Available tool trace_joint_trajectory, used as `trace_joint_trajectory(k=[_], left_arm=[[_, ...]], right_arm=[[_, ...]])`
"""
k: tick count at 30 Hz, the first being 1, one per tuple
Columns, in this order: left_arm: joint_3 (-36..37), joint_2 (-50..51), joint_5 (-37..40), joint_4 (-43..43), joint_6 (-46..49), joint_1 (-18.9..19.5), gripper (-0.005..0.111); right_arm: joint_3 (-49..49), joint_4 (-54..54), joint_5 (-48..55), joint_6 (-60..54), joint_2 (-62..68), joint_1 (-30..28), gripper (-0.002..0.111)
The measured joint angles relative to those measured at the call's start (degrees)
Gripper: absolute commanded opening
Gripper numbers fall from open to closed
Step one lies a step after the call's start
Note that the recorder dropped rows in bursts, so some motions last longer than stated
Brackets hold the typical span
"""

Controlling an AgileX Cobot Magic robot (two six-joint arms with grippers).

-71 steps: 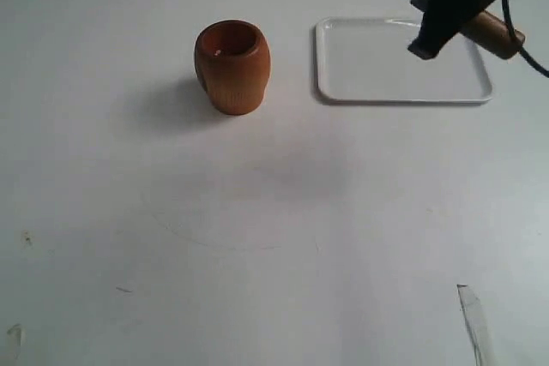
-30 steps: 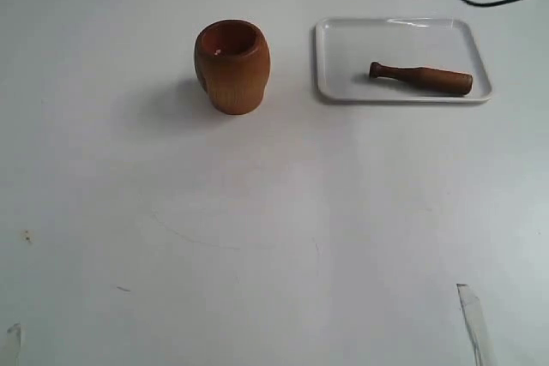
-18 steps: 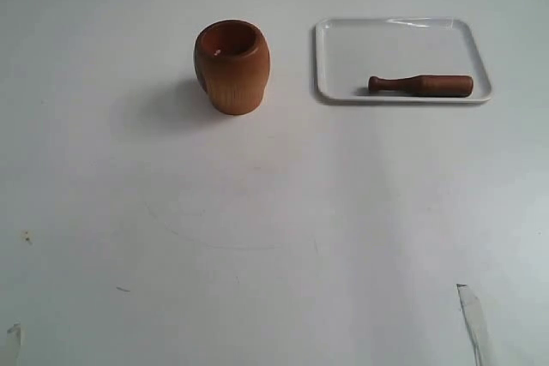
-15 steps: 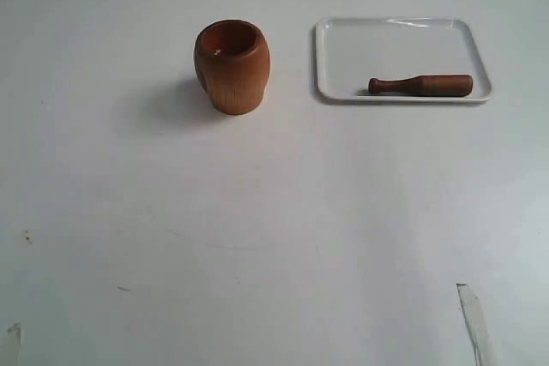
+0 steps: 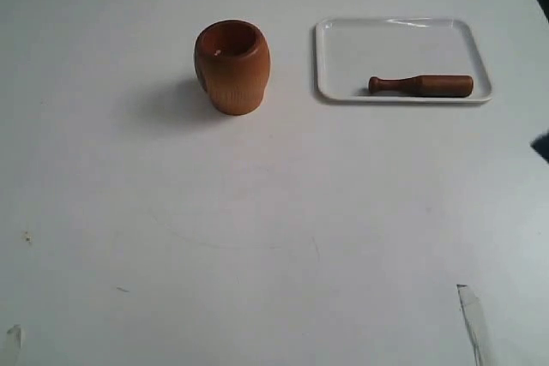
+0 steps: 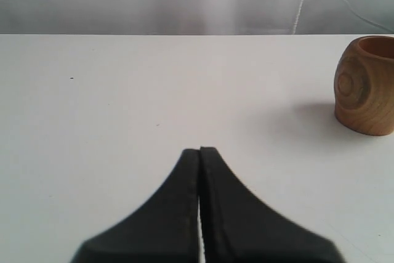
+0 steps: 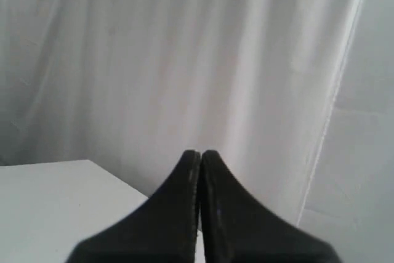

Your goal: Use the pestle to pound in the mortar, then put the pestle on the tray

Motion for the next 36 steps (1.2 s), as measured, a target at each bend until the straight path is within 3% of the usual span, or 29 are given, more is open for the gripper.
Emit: trace_joint_trajectory(k=[10,27,33,36], left_arm=[[0.0,0.0,0.0,0.0,0.0,0.0,0.0],[0.0,0.0,0.0,0.0,0.0,0.0,0.0],[0.0,0.0,0.0,0.0,0.0,0.0,0.0],[0.0,0.0,0.0,0.0,0.0,0.0,0.0]], right_arm=[[16.98,2.35,0.26,-2.67,-22.11,0.0,0.0],[17.37,3.22,44.07,9.23,-26.97,0.0,0.0],[17.37,5.27,43.42,12.73,-26.97,0.0,0.0],[17.37,15.08,42.19,15.44,-26.97,0.0,0.0]])
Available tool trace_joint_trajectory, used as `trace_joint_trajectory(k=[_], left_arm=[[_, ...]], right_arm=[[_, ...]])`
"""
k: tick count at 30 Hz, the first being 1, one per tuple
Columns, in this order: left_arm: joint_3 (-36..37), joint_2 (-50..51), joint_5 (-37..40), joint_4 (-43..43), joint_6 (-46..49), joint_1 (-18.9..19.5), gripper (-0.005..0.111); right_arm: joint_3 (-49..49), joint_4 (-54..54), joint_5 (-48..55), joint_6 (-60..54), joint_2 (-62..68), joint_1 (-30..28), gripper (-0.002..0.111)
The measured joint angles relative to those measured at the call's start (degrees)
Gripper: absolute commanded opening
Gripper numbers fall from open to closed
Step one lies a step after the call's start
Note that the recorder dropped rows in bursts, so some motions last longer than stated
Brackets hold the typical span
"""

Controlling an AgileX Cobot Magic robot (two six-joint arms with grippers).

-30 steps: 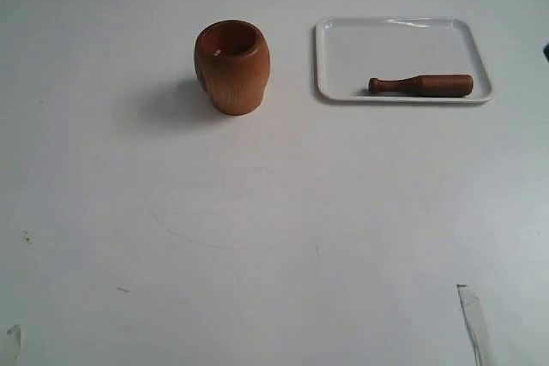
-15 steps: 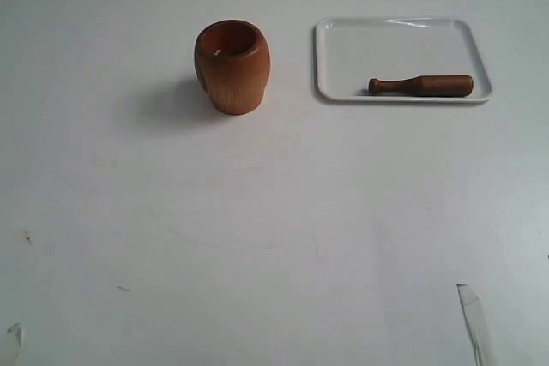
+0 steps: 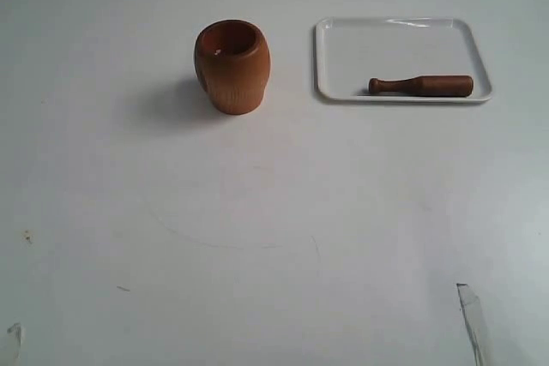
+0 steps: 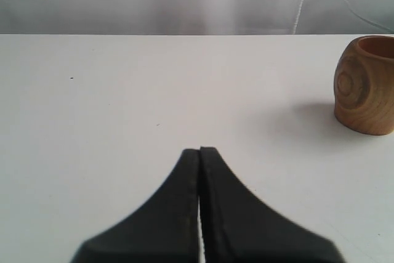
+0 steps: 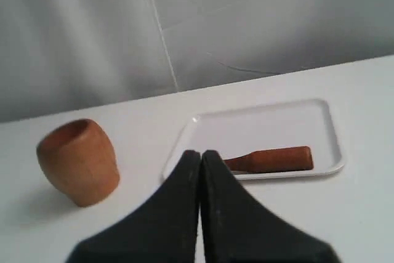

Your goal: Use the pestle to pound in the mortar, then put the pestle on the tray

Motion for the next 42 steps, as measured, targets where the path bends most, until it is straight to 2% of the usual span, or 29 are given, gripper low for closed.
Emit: trace_joint_trajectory(k=[4,12,15,20,23,27,34,39,42], left_arm=[[0.0,0.0,0.0,0.0,0.0,0.0,0.0],[0.0,0.0,0.0,0.0,0.0,0.0,0.0],[0.0,0.0,0.0,0.0,0.0,0.0,0.0],[0.0,0.0,0.0,0.0,0.0,0.0,0.0],[0.0,0.0,0.0,0.0,0.0,0.0,0.0],[0.0,0.0,0.0,0.0,0.0,0.0,0.0],[0.0,0.0,0.0,0.0,0.0,0.0,0.0],[0.0,0.0,0.0,0.0,0.0,0.0,0.0],[0.0,0.0,0.0,0.0,0.0,0.0,0.0]], right_arm=[[0.0,7.51,-0.21,0.53,0.0,0.0,0.0],[0.0,10.25,0.87,8.53,0.0,0.0,0.0],[0.0,14.36,2.38,-6.66,0.0,0.0,0.0],[0.0,35.28,5.92,-47.38,0.0,0.0,0.0],[0.0,44.76,8.0,-61.15,0.0,0.0,0.0],[0.0,48.56,8.7,-66.29,0.0,0.0,0.0],[0.0,48.51,10.84,-67.36,-1.03,-0.6,0.0],[0.0,48.36,10.95,-67.36,-5.74,-10.14,0.0],[0.0,48.24,10.95,-67.36,-8.78,-13.15,0.0]])
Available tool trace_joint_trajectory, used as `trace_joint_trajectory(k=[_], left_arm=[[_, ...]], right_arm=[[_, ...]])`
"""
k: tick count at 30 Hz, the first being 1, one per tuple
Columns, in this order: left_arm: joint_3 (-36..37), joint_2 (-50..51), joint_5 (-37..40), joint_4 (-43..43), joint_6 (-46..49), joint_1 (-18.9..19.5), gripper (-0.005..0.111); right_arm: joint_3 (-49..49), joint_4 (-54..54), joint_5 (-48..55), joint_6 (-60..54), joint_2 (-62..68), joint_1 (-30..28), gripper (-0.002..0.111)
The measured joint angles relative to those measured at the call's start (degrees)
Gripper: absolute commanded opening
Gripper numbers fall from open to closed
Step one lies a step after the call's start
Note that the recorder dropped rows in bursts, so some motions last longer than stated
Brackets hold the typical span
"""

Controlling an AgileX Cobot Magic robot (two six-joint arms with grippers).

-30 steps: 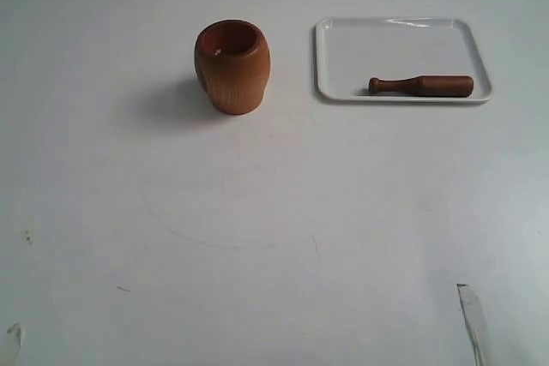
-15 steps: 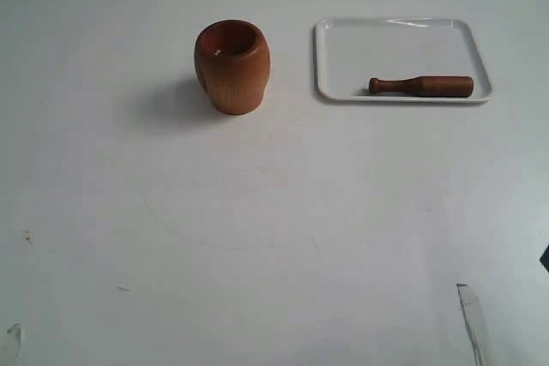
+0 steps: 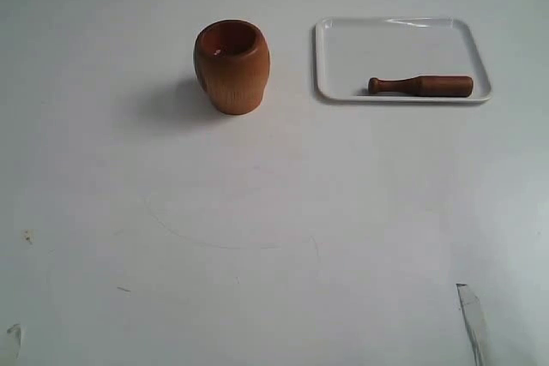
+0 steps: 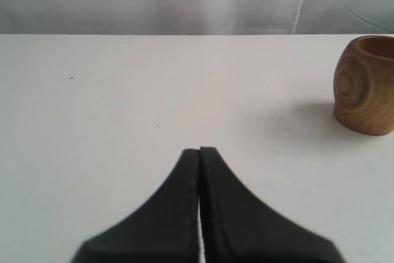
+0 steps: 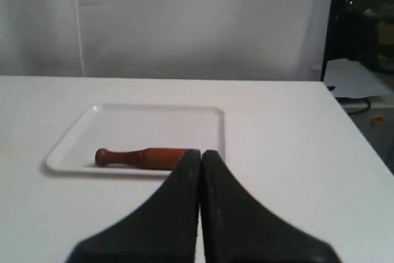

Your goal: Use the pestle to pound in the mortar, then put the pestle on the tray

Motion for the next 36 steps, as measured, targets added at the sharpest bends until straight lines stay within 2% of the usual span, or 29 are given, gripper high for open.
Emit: trace_joint_trajectory(k=[5,16,36], left_arm=[[0.0,0.0,0.0,0.0,0.0,0.0,0.0],[0.0,0.0,0.0,0.0,0.0,0.0,0.0],[0.0,0.0,0.0,0.0,0.0,0.0,0.0]], right_arm=[[0.0,-0.99,0.8,0.0,-4.77,1.21,0.0],[0.0,-4.61,11.11,0.9,-5.4,2.24,0.0],[0.0,-5.79,11.61,2.13,-5.4,2.24,0.0]])
